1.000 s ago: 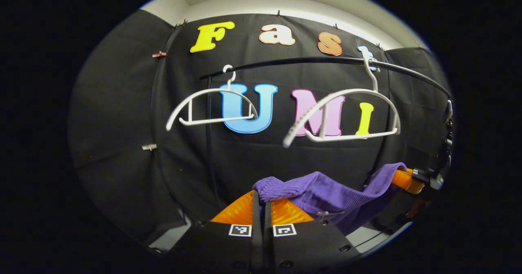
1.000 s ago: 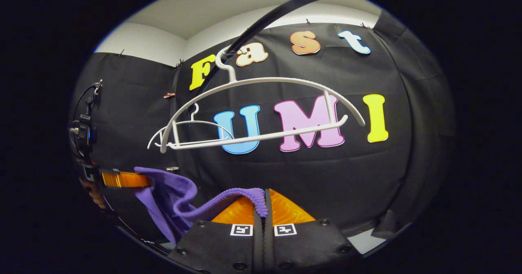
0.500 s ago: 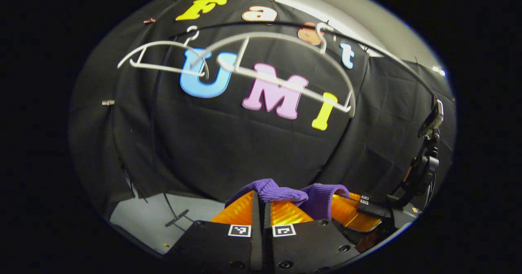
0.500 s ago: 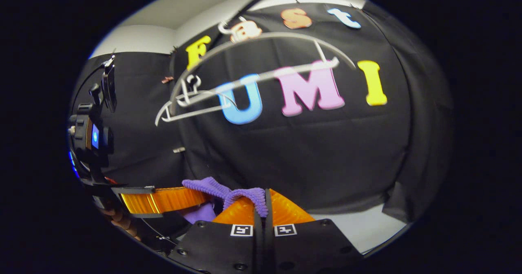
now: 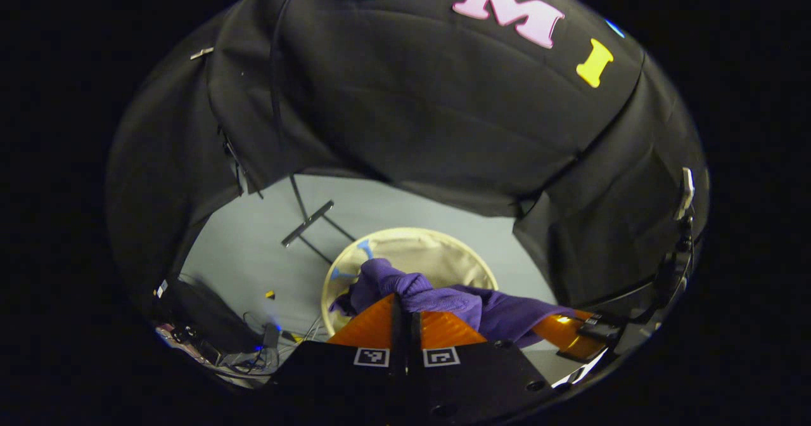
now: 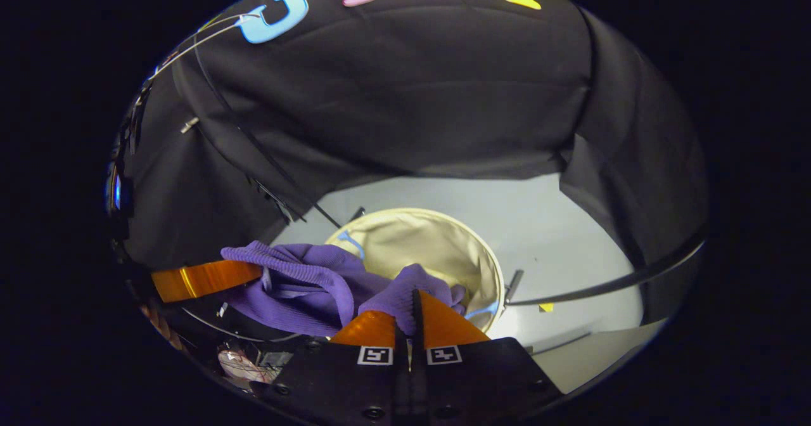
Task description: Grasp the clothes on the hanger with both hands and then place them into the laundry hamper below.
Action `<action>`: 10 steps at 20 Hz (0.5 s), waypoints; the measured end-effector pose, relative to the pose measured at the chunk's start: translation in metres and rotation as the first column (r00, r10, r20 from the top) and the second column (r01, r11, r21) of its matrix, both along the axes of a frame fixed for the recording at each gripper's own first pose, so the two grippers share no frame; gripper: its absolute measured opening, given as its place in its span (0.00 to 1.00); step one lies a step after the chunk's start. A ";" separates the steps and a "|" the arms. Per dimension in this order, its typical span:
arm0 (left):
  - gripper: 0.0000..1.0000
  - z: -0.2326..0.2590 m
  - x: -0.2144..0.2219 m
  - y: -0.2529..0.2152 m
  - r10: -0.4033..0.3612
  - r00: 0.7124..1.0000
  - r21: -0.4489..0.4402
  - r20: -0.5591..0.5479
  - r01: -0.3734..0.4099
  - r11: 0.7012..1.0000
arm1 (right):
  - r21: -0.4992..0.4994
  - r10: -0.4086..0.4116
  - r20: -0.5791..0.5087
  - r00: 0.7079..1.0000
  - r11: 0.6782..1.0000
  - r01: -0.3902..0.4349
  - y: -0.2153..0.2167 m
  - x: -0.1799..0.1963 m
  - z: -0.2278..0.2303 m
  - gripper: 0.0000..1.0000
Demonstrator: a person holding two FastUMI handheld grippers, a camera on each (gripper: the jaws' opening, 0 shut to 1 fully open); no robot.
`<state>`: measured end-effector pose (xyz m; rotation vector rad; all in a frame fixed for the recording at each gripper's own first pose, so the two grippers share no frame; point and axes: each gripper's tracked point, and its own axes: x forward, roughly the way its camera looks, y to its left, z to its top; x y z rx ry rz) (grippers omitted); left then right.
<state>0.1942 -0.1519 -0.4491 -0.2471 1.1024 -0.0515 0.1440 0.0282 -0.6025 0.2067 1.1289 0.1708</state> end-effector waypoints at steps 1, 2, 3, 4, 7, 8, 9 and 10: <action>0.05 0.000 -0.002 0.000 -0.013 1.000 0.015 -0.028 0.013 1.000 | -0.004 -0.008 -0.018 1.000 1.000 0.008 0.003 0.005 -0.003 0.05; 0.05 0.003 -0.002 0.002 -0.024 0.999 0.045 -0.048 0.026 0.999 | 0.005 -0.013 -0.034 0.999 1.000 0.013 0.004 0.004 -0.005 0.05; 0.08 0.008 0.000 0.003 -0.031 0.998 0.080 -0.060 0.036 0.996 | 0.011 -0.023 -0.058 0.998 1.000 0.023 0.004 0.001 -0.013 0.06; 0.15 0.016 0.006 0.002 -0.045 0.997 0.092 -0.067 0.051 0.994 | 0.011 -0.020 -0.083 0.996 1.000 0.021 0.001 -0.008 -0.014 0.36; 0.95 0.005 0.001 -0.003 -0.055 0.997 0.091 -0.059 0.061 0.994 | -0.032 -0.016 -0.085 0.996 0.999 0.013 -0.007 -0.015 -0.015 0.94; 0.95 0.004 -0.002 -0.002 -0.056 0.997 0.084 -0.058 0.061 0.995 | -0.039 -0.018 -0.078 0.997 0.999 0.015 -0.008 -0.011 -0.011 0.99; 0.92 0.010 0.000 -0.002 -0.057 0.997 0.074 -0.051 0.061 0.995 | -0.043 -0.020 -0.061 0.998 0.999 0.018 -0.008 -0.008 -0.004 0.99; 0.92 0.019 0.003 -0.003 -0.058 0.998 0.066 -0.034 0.060 0.996 | -0.046 -0.020 -0.035 0.999 0.999 0.018 -0.007 -0.001 0.009 0.99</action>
